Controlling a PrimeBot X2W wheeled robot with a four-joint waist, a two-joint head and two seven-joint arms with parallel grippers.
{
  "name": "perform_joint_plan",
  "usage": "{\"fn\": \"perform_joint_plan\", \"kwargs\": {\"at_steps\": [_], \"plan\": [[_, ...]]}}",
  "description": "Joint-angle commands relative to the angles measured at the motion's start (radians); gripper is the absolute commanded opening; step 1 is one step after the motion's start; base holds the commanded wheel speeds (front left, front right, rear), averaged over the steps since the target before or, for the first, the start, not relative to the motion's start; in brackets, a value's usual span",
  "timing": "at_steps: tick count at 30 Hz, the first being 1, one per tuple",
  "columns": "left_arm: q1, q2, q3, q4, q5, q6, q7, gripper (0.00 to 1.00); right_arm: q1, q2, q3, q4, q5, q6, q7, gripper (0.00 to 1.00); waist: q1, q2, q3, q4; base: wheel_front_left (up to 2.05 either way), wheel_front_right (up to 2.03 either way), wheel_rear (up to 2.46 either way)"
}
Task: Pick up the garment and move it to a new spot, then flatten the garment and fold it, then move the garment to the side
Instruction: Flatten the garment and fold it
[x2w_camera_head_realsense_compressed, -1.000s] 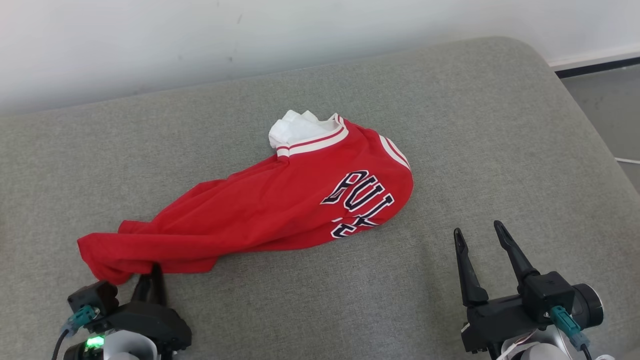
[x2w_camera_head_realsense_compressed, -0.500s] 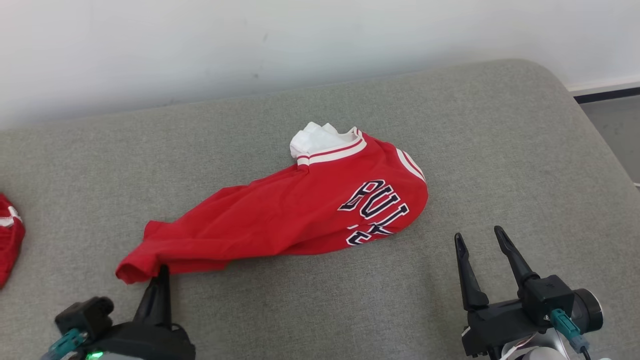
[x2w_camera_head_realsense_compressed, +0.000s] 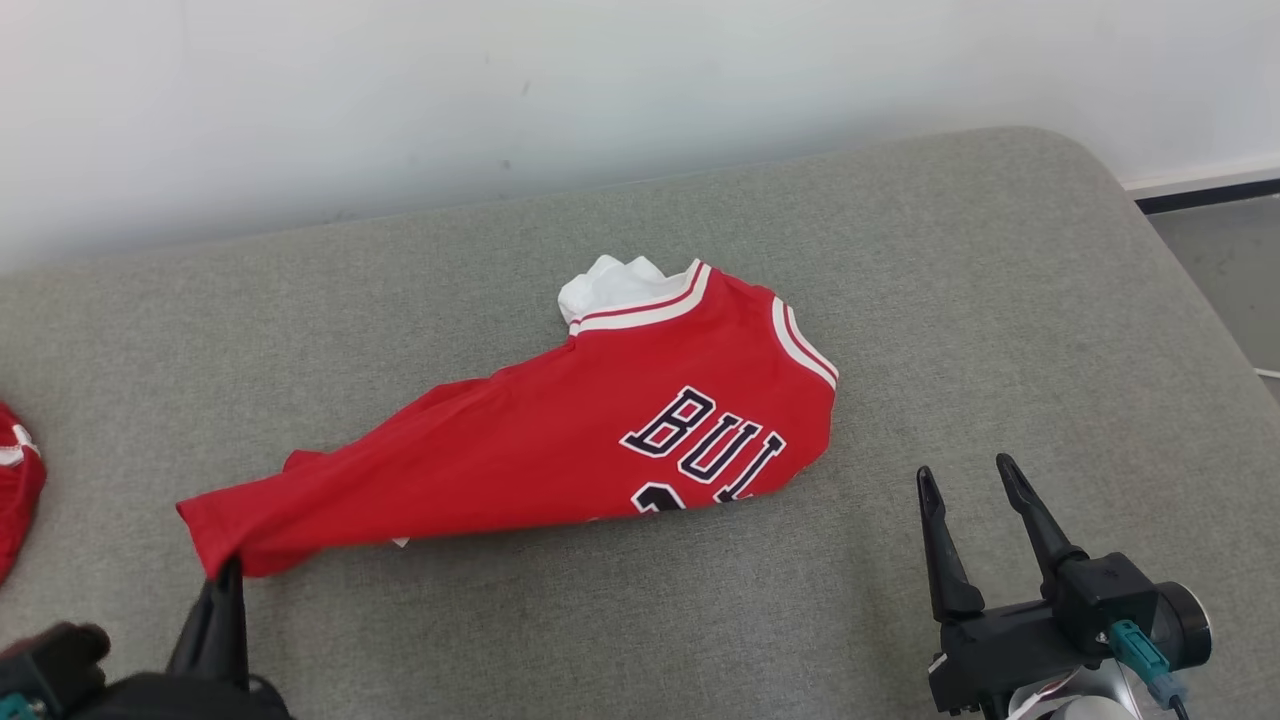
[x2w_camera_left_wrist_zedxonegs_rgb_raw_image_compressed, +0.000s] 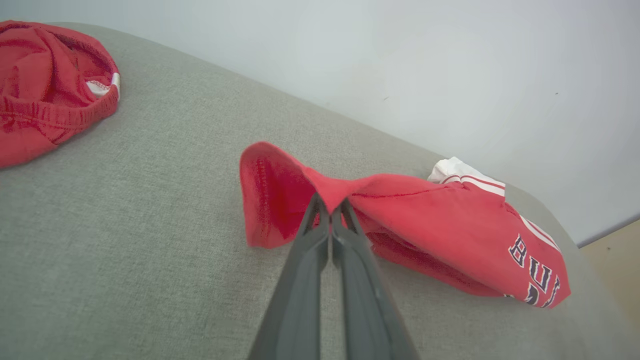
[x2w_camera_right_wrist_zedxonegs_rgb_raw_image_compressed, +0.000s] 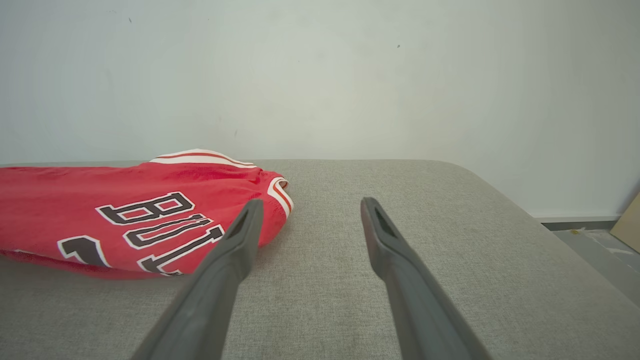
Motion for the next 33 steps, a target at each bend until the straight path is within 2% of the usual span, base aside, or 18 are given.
{"fn": "perform_joint_plan", "kwargs": {"at_steps": [1,7,8,9,10,17,23,28,33], "plan": [[0.019,0.005,0.000,0.011,0.003,0.006,0.008,0.00,0.005,0.000,0.000,0.002,0.008,-0.003,-0.004,1.00,0.0000,0.0000,-0.001,-0.003,0.00,0.00,0.00],[0.066,-0.001,-0.032,0.123,0.020,0.024,0.031,0.00,0.011,0.000,-0.001,0.006,0.009,-0.003,-0.006,1.00,0.0000,0.0000,-0.004,-0.013,0.00,0.00,0.00],[0.065,-0.006,-0.035,0.143,0.026,0.026,0.020,0.08,0.013,0.000,-0.002,0.006,0.008,-0.003,-0.006,1.00,0.0000,0.0000,-0.005,-0.012,0.00,0.00,0.00],[0.063,-0.009,-0.037,0.163,0.031,0.027,0.009,0.37,0.014,0.000,-0.004,0.006,0.006,-0.003,-0.006,1.00,0.0000,0.0000,-0.007,-0.012,0.00,0.00,0.00],[0.061,-0.012,-0.040,0.181,0.039,0.029,-0.005,1.00,0.015,0.000,-0.006,0.006,0.003,-0.003,-0.005,1.00,0.0000,0.0000,-0.010,-0.010,0.00,0.00,0.00],[0.045,-0.042,-0.054,0.276,0.052,-0.014,-0.115,1.00,0.020,0.000,-0.016,0.000,-0.015,-0.003,0.007,1.00,0.0000,0.0000,-0.042,0.006,0.00,0.00,0.00],[0.044,-0.045,-0.048,0.271,0.101,-0.061,-0.270,1.00,0.035,-0.001,-0.029,-0.014,-0.027,-0.003,0.024,1.00,0.0000,0.0000,-0.076,0.035,0.00,0.00,0.00],[0.032,-0.043,-0.052,0.231,0.204,-0.093,-0.300,1.00,0.031,-0.012,-0.026,-0.024,-0.029,-0.003,0.040,1.00,0.0000,0.0000,-0.091,0.070,0.00,0.00,0.00],[0.024,-0.078,-0.018,0.167,0.316,-0.138,-0.300,1.00,0.010,-0.025,-0.014,-0.019,-0.020,-0.003,0.063,1.00,0.0000,0.0000,-0.090,0.107,0.00,0.00,0.00]]}}
